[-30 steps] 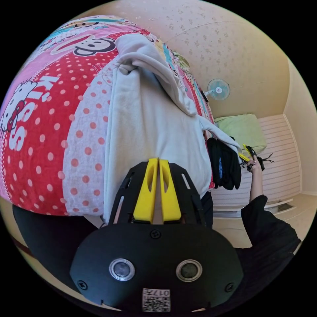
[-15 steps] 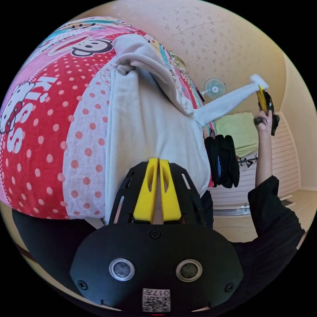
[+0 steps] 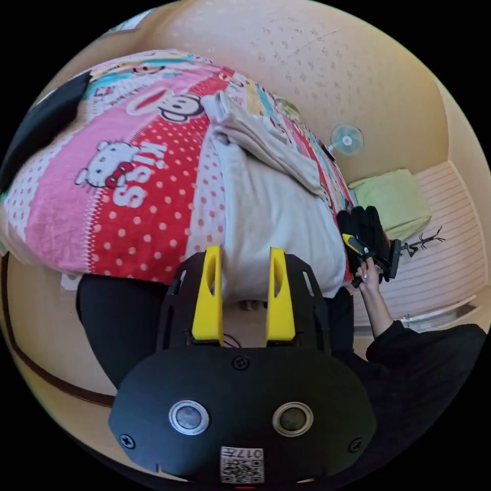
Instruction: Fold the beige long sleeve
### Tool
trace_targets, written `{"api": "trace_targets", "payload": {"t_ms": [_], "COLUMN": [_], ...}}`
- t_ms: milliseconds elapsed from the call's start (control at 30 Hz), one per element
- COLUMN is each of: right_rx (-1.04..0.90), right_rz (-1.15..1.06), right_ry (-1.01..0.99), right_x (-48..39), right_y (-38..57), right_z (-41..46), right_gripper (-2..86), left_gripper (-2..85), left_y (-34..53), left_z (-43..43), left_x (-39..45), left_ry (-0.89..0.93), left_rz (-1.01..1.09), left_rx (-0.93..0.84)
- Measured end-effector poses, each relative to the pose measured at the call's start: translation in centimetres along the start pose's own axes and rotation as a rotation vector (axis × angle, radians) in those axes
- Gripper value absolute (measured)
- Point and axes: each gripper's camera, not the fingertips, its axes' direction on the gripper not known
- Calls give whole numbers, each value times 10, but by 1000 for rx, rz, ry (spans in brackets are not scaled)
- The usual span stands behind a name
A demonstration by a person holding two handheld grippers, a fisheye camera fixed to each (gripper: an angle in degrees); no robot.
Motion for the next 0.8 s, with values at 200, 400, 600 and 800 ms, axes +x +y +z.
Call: {"api": "trace_targets", "payload": {"t_ms": [200,400,600,800], "right_rx": [-93,0,-7,24], "right_rz": [-6,0,-51,-28], "right_ry": [-35,-177,-3,-31], "right_x": [26,21,31,85], "right_y": [62,-13,-127,-100], "right_z": [0,-57,-49,-26], "right_gripper": [49,42,95,125], "left_gripper": [44,44,126,161], "left_y": [0,-54,-135,-68], "left_z": [18,-61,-59,-38], "left_x": [56,114,123,113], "left_ry": [-171,-43,-84,-58], "left_rz": [110,212,159,47], "left_rx": [-117,16,8,57]}}
